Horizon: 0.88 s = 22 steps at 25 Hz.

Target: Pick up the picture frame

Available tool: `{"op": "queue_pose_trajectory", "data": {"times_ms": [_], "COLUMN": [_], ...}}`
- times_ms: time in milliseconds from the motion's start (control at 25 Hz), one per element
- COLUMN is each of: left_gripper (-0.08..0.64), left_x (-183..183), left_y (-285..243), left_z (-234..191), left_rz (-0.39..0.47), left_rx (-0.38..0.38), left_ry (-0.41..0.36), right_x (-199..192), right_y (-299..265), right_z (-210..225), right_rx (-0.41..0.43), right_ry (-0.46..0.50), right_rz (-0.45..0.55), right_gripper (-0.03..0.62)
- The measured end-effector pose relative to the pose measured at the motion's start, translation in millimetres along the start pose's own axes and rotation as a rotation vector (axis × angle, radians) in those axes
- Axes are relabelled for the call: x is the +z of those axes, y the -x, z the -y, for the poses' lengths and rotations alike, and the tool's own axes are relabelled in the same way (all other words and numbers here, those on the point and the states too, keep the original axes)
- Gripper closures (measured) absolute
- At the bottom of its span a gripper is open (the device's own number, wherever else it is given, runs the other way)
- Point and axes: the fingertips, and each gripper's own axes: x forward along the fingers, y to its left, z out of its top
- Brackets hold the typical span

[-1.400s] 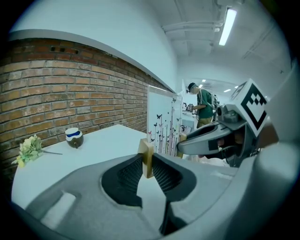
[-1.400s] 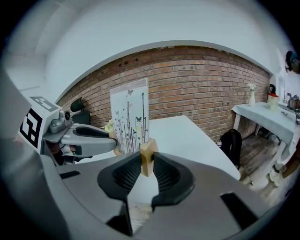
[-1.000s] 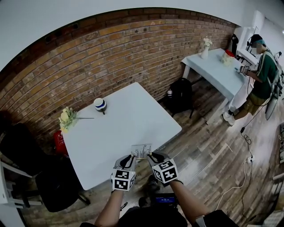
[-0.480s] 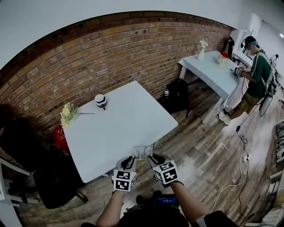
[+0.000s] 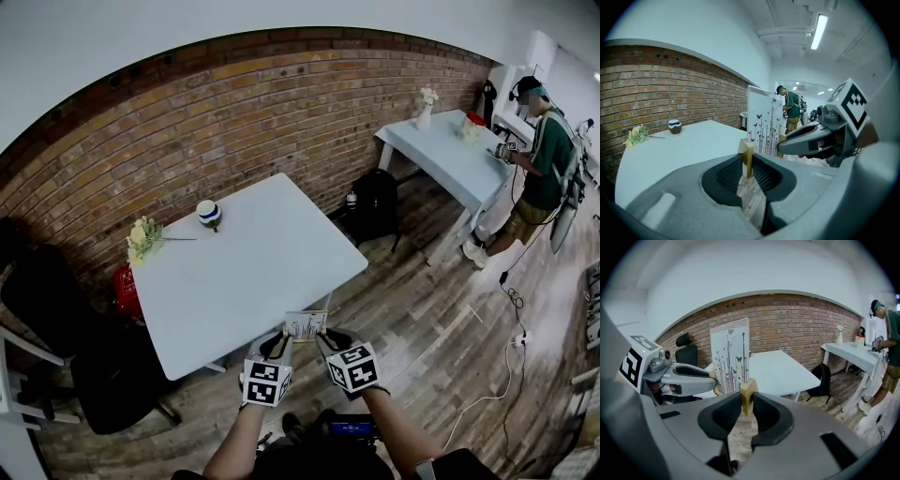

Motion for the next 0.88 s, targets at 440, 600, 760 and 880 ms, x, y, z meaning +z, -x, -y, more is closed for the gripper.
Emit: {"op": "queue_pose_trajectory", "data": {"times_ms": [440,600,760,880], "left_gripper": [0.488,0.488,0.488,0.488], "left_x": [2.9,6.3,8.0,9.9], "left_y": [-3.5,-7.8,-10.0,-10.9], "left_z": [17.5,20.4,21.1,21.7], "left_rz": [-0.013,-0.014,-0.018,-0.018], "left_rx": [0.001,0.003,0.004,0.007], "left_ry": [-0.033,-0.039,-0.043,-0.041], "right_x": [-5.7,-4.8,-3.5,-2.3], "right_y": [11.8,13.2,13.2,13.6], "right_z": [11.2,17.1,19.8,21.8], "right_rx": [0.009,0.010,0.012,0.013], "right_ry": [-0.008,-0.008,-0.009,-0.007], "right_rz": [0.013,0.015,0.017,0.016], "right_gripper": [0.508,0.508,0.508,0.508]}}
